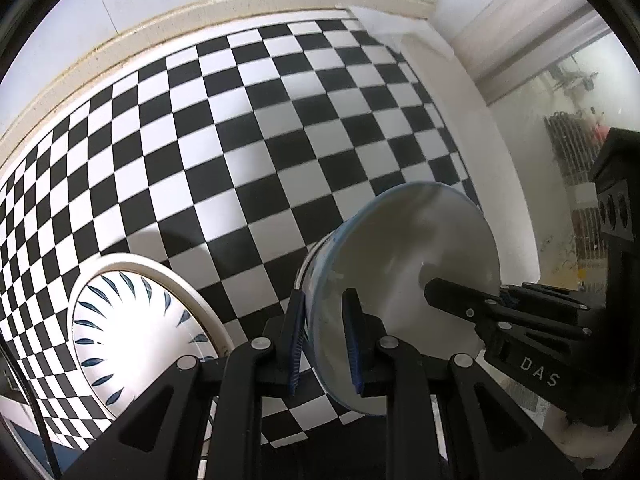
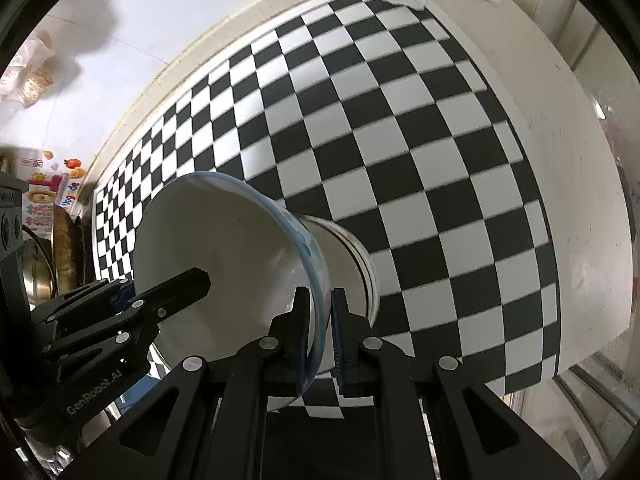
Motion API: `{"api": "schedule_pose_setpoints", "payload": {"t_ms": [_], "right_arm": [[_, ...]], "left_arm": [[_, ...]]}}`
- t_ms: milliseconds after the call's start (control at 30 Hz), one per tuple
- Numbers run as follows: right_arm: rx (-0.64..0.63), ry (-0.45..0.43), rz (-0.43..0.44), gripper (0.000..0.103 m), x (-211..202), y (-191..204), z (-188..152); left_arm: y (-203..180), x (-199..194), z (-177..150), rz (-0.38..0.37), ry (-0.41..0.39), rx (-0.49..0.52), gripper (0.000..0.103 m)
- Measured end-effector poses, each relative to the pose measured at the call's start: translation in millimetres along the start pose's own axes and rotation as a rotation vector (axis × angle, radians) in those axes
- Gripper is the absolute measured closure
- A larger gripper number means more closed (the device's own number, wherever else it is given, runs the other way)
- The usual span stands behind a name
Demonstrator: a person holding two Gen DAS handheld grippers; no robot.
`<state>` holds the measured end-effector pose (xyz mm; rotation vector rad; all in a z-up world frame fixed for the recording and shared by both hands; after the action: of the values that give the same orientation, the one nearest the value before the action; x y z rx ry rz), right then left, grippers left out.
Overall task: Organize plates and bowls
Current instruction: 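Lower the nested bowls into the blue-flower bowl and grip all rims together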
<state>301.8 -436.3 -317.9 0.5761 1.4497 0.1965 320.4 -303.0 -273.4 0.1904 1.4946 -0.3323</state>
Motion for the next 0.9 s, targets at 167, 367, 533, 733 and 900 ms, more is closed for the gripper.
{"api": "schedule_pose_setpoints", "payload": {"t_ms": [167, 367, 533, 733, 900], "right_arm": [[0.011, 0.020, -0.010, 0.090, 10, -7, -5], [0.019, 0.049, -0.034, 0.090, 19, -9, -7], [0.024, 0.063, -0.043, 0.089, 22, -9, -6], [0.030, 0.078, -0.059, 0.086, 25, -6, -3], [0.037, 0.078, -0.057, 0.086, 24, -6, -1]], "left_arm": [[-1, 12, -4, 0.012, 0.023, 0.002, 0.086], [-2, 23, -4, 0.031, 0.039, 0.011, 0.086], [-2, 25, -3, 0.040, 0.036, 0.005, 0.086], [-1, 27, -2, 0.038, 0.040, -0.003, 0.086], [0, 28, -3, 0.036, 0.047, -0.003, 0.086]]}}
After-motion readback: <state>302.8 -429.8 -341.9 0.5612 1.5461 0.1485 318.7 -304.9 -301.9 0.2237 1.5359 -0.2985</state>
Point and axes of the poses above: each gripper's, at about its wrist camera, not at the fingertips, and x roughly the way its jaws point, y to its left, z to its top, the point moved 5 cm from there along x, roughly the way its jaws point, and after that the axes turned 8 degrees about z, right-handed, at the moved point
